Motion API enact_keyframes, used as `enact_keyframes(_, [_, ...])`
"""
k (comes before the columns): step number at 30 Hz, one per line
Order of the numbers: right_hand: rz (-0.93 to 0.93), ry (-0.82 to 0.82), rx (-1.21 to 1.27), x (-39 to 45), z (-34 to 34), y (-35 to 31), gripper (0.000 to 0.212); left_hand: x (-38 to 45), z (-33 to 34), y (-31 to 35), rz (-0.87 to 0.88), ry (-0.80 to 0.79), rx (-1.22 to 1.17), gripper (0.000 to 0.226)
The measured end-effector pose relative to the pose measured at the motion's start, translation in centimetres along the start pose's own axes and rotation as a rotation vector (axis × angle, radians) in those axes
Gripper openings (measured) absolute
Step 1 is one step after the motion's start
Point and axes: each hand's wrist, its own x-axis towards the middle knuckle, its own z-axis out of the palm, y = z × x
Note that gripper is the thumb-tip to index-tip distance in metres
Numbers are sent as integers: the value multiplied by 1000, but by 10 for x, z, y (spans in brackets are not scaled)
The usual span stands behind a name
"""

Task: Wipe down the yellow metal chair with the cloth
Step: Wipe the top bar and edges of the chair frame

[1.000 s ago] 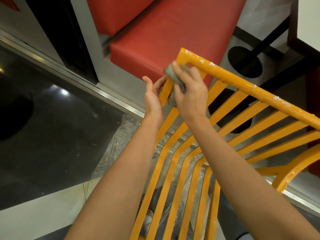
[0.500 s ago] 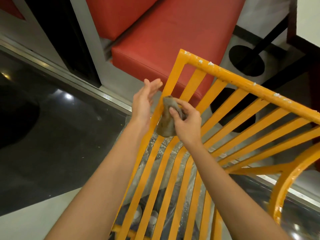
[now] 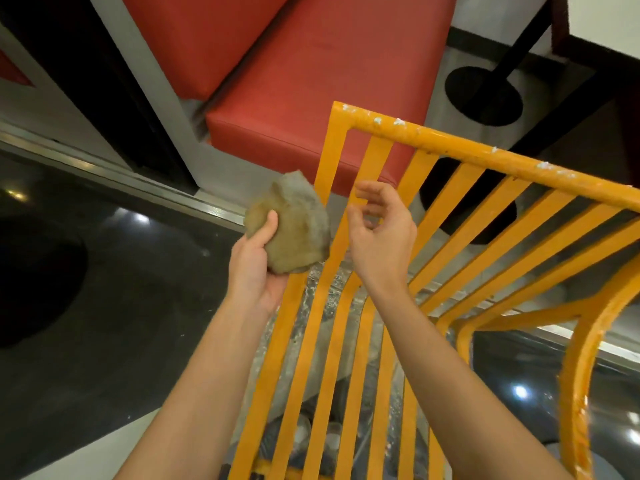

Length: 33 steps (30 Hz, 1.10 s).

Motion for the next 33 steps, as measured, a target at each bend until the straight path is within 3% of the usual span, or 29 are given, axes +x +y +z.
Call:
enact_keyframes(3, [85, 85, 10, 15, -3, 10, 32, 16, 11, 30, 145, 11, 2, 11])
enact_keyframes(6, [63, 42, -8, 28, 6, 13, 44, 39, 37, 50, 368, -26, 139, 16])
enact_keyframes(8, [58, 42, -23, 43, 15, 13, 38, 54, 58, 51, 462, -70, 237, 17])
enact_keyframes(10, [52, 69, -49, 59, 19, 14, 19, 67, 79, 45, 507, -142, 329, 20])
enact_keyframes(11, [47, 94, -75, 66, 20, 16, 25, 72, 88, 42, 522, -177, 374, 22])
enact_keyframes(19, [-16, 99, -141, 76, 18, 25, 20, 76, 68, 6, 411, -209, 535, 33])
enact_keyframes(25, [-39, 137, -147, 77, 20, 29, 24, 75, 110, 30, 657, -271, 587, 34])
enact_keyframes(30, [-14, 120, -167, 76, 21, 27, 23, 67, 73, -5, 393, -196, 660, 36])
enact_keyframes(33, [5, 120, -164, 76, 22, 25, 20, 70, 105, 18, 448, -174, 585, 41])
